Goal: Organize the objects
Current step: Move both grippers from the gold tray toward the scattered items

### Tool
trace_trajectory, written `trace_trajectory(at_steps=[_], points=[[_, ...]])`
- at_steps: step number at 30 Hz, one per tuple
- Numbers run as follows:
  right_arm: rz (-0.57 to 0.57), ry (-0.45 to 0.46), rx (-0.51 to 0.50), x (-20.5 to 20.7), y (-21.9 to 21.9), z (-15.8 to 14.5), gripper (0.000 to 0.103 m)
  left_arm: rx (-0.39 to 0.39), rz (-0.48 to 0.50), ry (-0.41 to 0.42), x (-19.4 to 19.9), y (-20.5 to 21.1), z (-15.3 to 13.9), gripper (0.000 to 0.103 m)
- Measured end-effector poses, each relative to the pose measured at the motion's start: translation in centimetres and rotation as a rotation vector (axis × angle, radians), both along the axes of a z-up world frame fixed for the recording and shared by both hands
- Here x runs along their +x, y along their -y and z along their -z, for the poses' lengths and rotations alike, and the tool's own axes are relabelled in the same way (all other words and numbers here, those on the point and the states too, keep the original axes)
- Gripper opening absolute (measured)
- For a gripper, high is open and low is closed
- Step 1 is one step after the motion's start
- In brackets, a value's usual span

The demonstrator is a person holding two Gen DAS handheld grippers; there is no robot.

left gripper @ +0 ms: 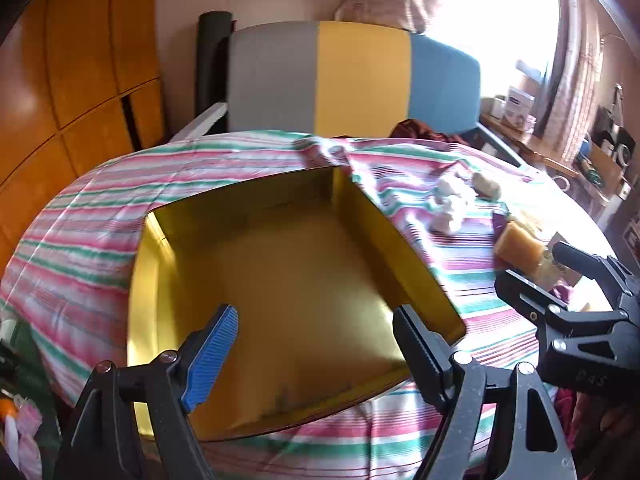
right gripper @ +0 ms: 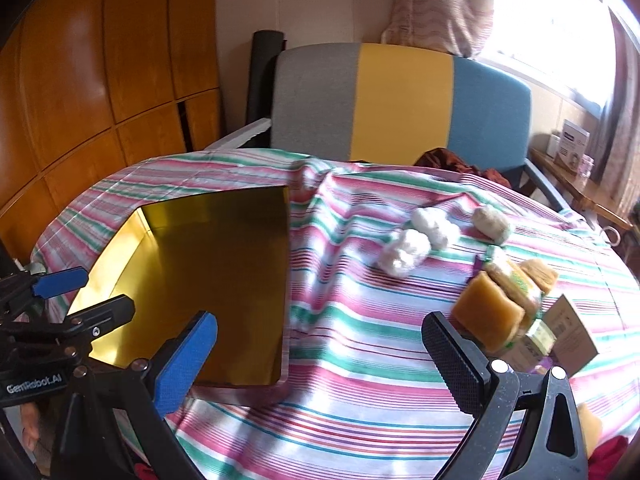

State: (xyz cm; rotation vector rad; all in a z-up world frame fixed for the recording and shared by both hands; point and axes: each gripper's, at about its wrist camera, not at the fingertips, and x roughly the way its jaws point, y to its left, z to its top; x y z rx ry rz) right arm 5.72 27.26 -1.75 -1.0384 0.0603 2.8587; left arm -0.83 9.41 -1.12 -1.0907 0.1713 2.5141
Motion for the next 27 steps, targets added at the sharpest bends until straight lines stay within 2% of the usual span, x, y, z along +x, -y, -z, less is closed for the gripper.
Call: trace_trajectory(at_steps=[15,21,27], points=[[0.171,0.014,-0.056,2.4,-7.8,-0.6,0.103,0.023,0.147,0.030,0.5,-4.2,0.6,0.082],[0.225,0.011,-0.106,3.9,-11.3,-1.5,0.103,0.023,0.212,0.096,0.5,-5.5,1.3,0.082],[0.385,-0.024,-0.204,8.0,-18.5,-3.2,0.103,0.044,0.308,0.167,0.8,-7.7,1.6,0.082]])
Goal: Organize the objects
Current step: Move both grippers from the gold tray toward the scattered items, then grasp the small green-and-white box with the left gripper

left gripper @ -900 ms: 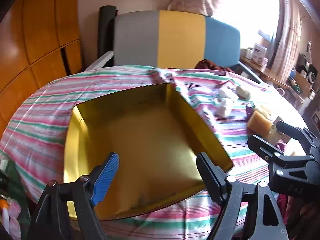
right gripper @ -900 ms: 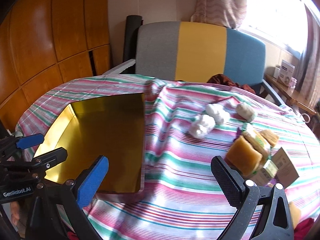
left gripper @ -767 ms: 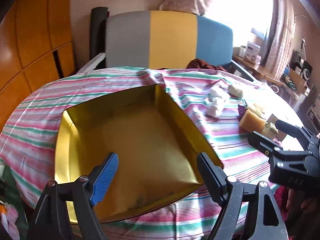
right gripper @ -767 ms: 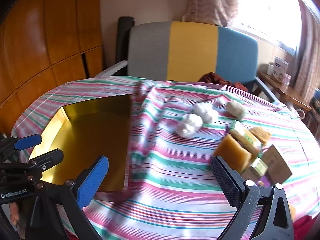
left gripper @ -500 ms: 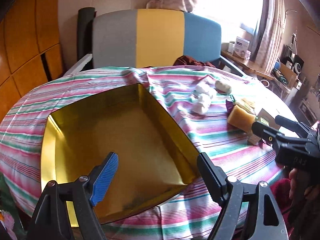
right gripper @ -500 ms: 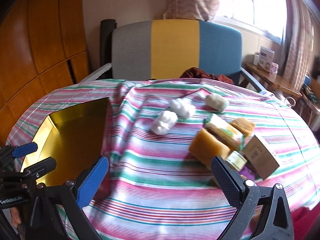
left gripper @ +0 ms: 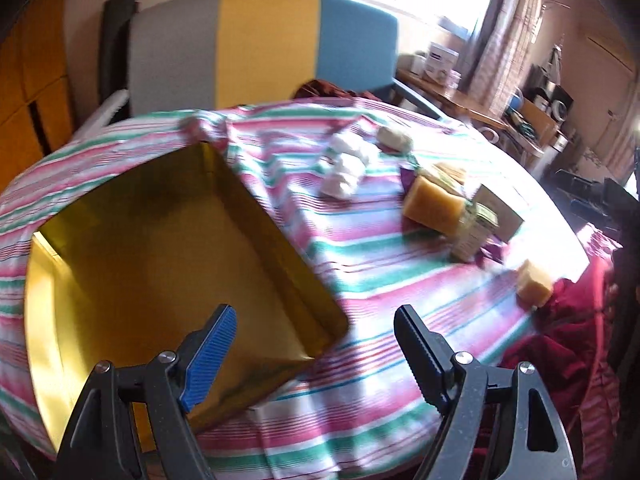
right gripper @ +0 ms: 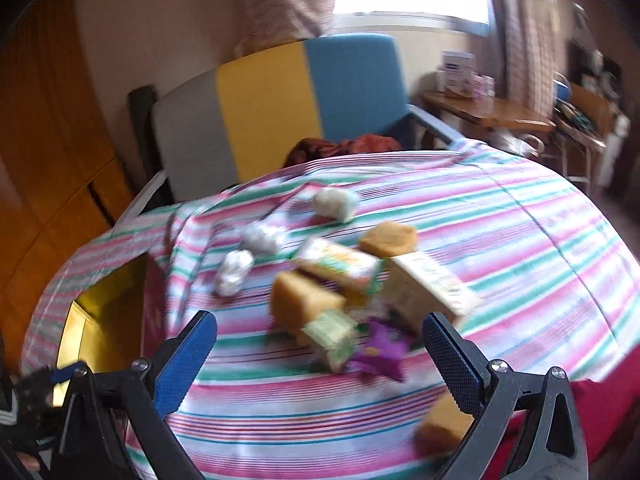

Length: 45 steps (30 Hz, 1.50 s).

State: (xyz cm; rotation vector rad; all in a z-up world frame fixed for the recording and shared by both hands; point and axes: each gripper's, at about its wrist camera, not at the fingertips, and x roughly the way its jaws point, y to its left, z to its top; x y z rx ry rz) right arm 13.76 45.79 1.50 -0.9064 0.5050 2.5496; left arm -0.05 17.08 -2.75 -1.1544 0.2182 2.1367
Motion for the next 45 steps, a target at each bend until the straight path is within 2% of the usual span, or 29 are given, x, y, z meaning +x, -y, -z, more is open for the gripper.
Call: trace_trajectory(at_steps=[7,11,14,16,20,29,30,31,34,38,45], points=[[0.198,0.016,-0.077,4.6,-7.6,0.4,0.103,0.021,0.137,0.073,0.3,-5.5,-0.4,0.081],[0.227,0.010,-0.121,5.3,-8.9,1.7,0.103,0.018,0.269,0.026,1.9,-9.7,-0.4,0.080],[0.221,0.022,-0.169,4.9,-9.2,3.4,0.103,-0.005,0.362,-0.047,3.3,-12.9,-0.1,0.068],[0.212,0.005,-0.197,4.9,-9.3,3.6,0.103,-0.019,0.403,-0.048,3.7,-15.0,0.5,0.065],[0.202,-0.027,-0.263,5.4,-10.2,4.1,0.103,-0.017,0.434,-0.015,3.3,-18.3,1.7,0.059],[0.168,-0.055,-0.311,5.4,-10.4,4.5,0.103,-0.053,0.453,-0.076,2.5,-24.0,3.3,0.050],[0.167,-0.059,-0.317,5.5,-10.5,4.5,0.103,-0.062,0.450,-0.063,2.3,-24.5,3.8,0.039],[0.167,-0.061,-0.318,5.5,-10.5,4.5,0.103,-0.065,0.450,-0.053,2.1,-24.8,4.2,0.031],[0.157,-0.057,-0.323,5.4,-10.5,4.6,0.103,-0.011,0.440,-0.021,1.9,-23.7,4.1,0.030],[0.144,-0.039,-0.336,5.0,-10.6,4.8,0.103,0.027,0.420,-0.030,2.4,-20.7,2.8,0.030],[0.143,0.149,-0.324,2.9,-10.5,6.2,0.103,0.065,0.340,-0.023,2.6,-15.1,1.5,0.030]])
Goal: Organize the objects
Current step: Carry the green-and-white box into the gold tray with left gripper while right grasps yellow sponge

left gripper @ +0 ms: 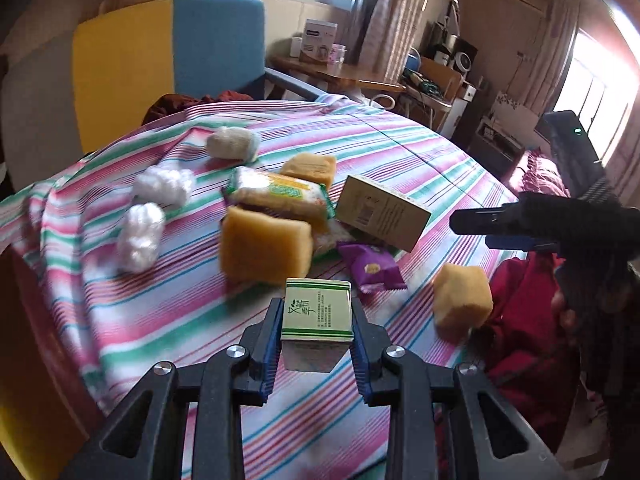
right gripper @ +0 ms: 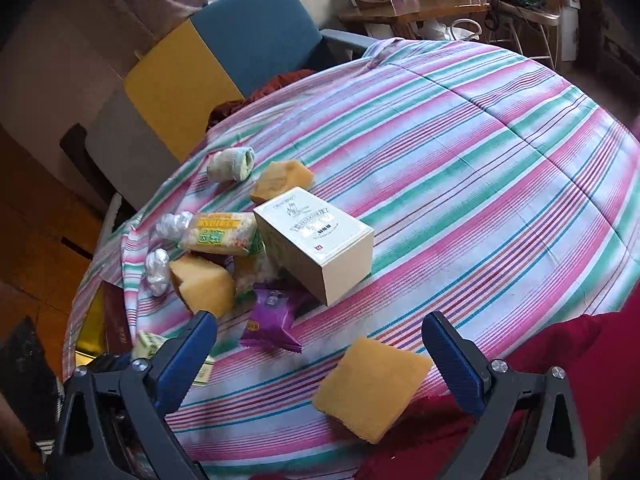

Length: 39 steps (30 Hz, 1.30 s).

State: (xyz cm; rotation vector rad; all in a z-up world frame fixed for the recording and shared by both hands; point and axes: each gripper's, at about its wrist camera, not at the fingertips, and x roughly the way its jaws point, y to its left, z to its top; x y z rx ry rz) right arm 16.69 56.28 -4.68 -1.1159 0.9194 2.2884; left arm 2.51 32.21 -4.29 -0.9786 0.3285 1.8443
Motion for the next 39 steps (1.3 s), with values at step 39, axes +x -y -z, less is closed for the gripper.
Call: trace_trajectory(at_steps=[39], points=[[-0.184,0.376,0.155,-1.8,2.2,2.7,0.063,-0.029,-0.801,-0.048,-18.0,31.7,-2.5,0.030]])
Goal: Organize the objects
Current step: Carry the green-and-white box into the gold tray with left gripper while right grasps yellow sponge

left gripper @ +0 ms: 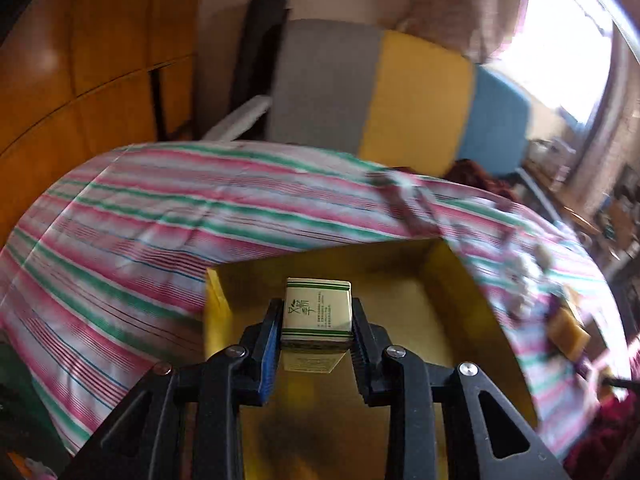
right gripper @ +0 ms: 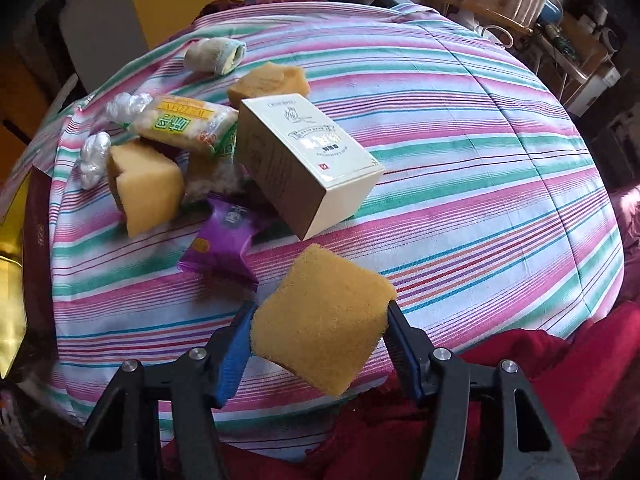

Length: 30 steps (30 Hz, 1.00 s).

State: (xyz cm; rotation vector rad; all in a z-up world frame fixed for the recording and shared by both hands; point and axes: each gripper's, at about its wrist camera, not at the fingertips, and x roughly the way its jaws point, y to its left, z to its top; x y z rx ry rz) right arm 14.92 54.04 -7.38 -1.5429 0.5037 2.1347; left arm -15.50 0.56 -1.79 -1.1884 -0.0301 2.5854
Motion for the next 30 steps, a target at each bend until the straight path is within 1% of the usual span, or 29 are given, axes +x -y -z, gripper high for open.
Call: trace_trajectory(at_steps=[3,5,6,7,8,12,14,16,18,20,24,27,30], points=[[0.002,-0.036,0.009,0.6,0.1,-0.5,0.063,0.005,-0.039,0.033,-2.7,0.6,1.4,0.030],[0.002,-0.052,0.018,0.6,0.5,-1.0,0.063,0.003,-0.047,0.048,-4.0,0.6,2.3,0.030],[0.002,-0.059,0.022,0.6,0.5,-1.3,0.063,0.002,-0.054,0.050,-4.4,0.4,2.5,0.030],[0.001,-0.068,0.026,0.1,1.2,-1.0,0.063,0.000,-0.065,0.056,-4.9,0.3,2.9,0.030],[0.001,-0.071,0.027,-1.0,0.7,-1.0,0.063,-0.006,-0.070,0.063,-5.3,0.2,3.4,0.031],[0.006,-0.083,0.028,-1.4,0.3,-1.1,0.063,-0.033,-0.116,0.072,-6.4,0.3,4.2,0.031],[0.009,-0.096,0.034,-1.1,0.3,-1.4,0.063,-0.048,-0.143,0.075,-6.7,0.5,4.5,0.035],[0.012,-0.113,0.045,-0.7,0.4,-1.8,0.063,-0.031,-0.133,0.085,-6.9,0.6,4.5,0.043],[0.018,-0.131,0.055,-0.5,0.5,-2.1,0.063,-0.029,-0.135,0.085,-6.5,0.9,4.2,0.046],[0.024,-0.150,0.067,-0.3,0.6,-2.5,0.063,-0.024,-0.139,0.075,-5.8,1.3,3.5,0.046],[0.016,-0.200,0.087,-0.8,1.4,-4.1,0.063,0.003,-0.150,0.023,-3.2,2.7,1.3,0.046],[-0.044,-0.257,0.101,-2.1,3.7,-6.5,0.063,0.032,-0.144,-0.018,-0.6,3.5,-0.2,0.046],[-0.157,-0.306,0.090,-5.0,7.2,-8.4,0.064,0.041,-0.136,-0.062,2.3,4.1,-1.3,0.046]])
